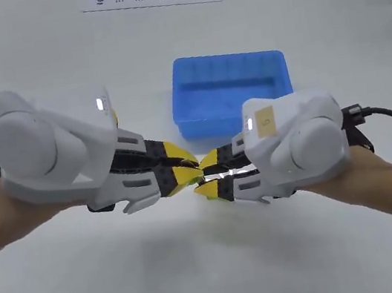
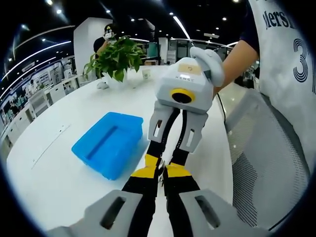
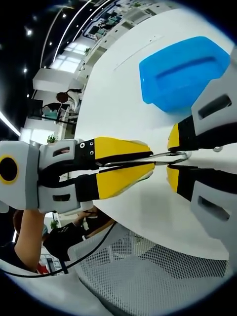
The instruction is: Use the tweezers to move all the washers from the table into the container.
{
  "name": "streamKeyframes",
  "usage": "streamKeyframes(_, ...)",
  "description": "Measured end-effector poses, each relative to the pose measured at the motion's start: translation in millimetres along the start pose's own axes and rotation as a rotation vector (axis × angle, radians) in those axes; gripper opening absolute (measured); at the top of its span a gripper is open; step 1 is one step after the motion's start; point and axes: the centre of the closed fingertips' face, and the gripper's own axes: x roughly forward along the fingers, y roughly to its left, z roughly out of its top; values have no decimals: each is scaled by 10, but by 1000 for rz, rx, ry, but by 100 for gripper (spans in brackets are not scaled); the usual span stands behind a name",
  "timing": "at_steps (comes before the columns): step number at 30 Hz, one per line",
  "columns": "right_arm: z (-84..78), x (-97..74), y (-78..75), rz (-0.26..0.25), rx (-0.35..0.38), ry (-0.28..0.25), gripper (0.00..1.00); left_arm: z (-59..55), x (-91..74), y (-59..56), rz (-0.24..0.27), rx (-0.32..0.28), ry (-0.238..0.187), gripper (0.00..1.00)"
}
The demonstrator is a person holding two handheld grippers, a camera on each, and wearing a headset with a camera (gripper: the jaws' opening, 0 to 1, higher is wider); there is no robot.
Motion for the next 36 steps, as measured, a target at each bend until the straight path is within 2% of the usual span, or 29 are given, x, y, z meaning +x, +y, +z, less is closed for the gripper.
streamKeyframes(19,-9,-11,10,-1,16,-4,13,39,38,-10,-44,-15,-6,8)
streamKeyframes(31,-25,3,-47,-11,36,-5,11,19,93,74,-57,-52,35,8)
streamKeyframes(36,-26,7,-35,-6,25,-9,10,-9,89,56,-71,-64,42,9)
